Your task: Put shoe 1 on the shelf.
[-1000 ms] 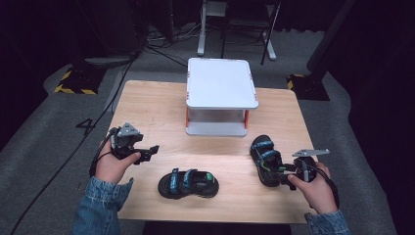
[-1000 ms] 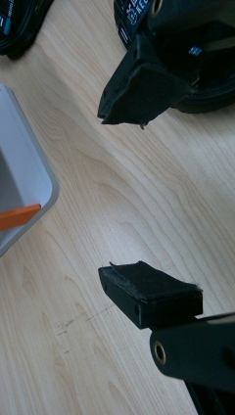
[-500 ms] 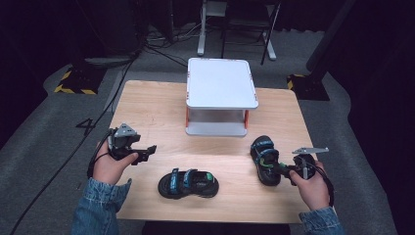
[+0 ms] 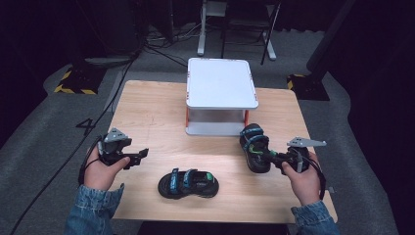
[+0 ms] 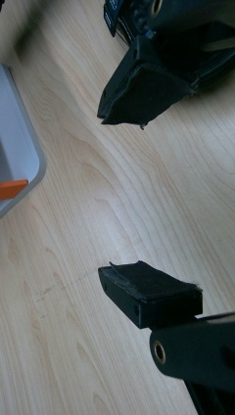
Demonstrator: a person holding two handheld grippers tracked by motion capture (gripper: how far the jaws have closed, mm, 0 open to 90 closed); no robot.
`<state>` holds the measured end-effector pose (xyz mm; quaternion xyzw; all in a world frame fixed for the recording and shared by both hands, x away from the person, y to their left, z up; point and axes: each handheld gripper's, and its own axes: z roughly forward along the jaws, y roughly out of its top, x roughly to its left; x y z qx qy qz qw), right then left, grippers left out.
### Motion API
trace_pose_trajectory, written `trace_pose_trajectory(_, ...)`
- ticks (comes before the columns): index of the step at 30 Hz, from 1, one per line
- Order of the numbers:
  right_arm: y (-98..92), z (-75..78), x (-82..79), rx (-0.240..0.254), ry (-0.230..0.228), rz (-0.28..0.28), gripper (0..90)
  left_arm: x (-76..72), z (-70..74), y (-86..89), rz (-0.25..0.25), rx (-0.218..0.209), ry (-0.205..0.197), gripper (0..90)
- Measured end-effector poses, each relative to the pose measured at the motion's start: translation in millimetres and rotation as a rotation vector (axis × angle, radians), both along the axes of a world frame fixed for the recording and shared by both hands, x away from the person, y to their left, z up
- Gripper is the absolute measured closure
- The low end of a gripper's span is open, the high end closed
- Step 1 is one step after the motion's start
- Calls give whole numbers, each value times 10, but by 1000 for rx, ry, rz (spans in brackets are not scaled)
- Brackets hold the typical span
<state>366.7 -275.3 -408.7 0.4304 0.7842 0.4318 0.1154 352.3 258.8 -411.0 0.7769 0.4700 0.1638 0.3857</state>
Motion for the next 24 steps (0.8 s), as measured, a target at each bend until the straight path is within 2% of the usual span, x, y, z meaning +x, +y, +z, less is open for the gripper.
trace_pose_trajectory(2, 42, 14, 19, 5, -8, 4, 795, -13, 2, 14, 9, -3, -7, 242)
trace_pose_trajectory(4, 174, 72, 95, 4, -35, 21, 794, -46, 10, 64, 19, -3, -9, 243)
trace_pose_trajectory(10, 458, 148, 316, 15, -62, 57, 794, -81, -6, 115, 32, -10, -6, 245)
trace_pose_trajectory(13, 552, 141, 393, 11, -60, 64, 793, -85, -6, 139, 33, -8, -6, 245)
trace_pose_trajectory(14, 655, 120, 483, 16, -58, 63, 792, -88, -8, 149, 39, -13, -6, 246)
trace_pose_trajectory(15, 655, 120, 483, 16, -58, 63, 792, -89, -8, 155, 41, -14, -6, 246)
trace_pose_trajectory(18, 835, 70, 639, 2, -72, 61, 793, -90, -3, 171, 44, -17, -11, 246)
trace_pose_trajectory(19, 835, 70, 639, 2, -72, 61, 793, -90, -3, 171, 44, -17, -11, 246)
trace_pose_trajectory(20, 952, 34, 750, -17, -85, 58, 792, -85, 0, 175, 37, -20, -10, 246)
trace_pose_trajectory(21, 952, 34, 750, -17, -85, 58, 792, -85, 0, 175, 37, -20, -10, 246)
trace_pose_trajectory(24, 1142, -40, 923, -54, -100, 51, 792, -71, -4, 175, 36, -24, -10, 246)
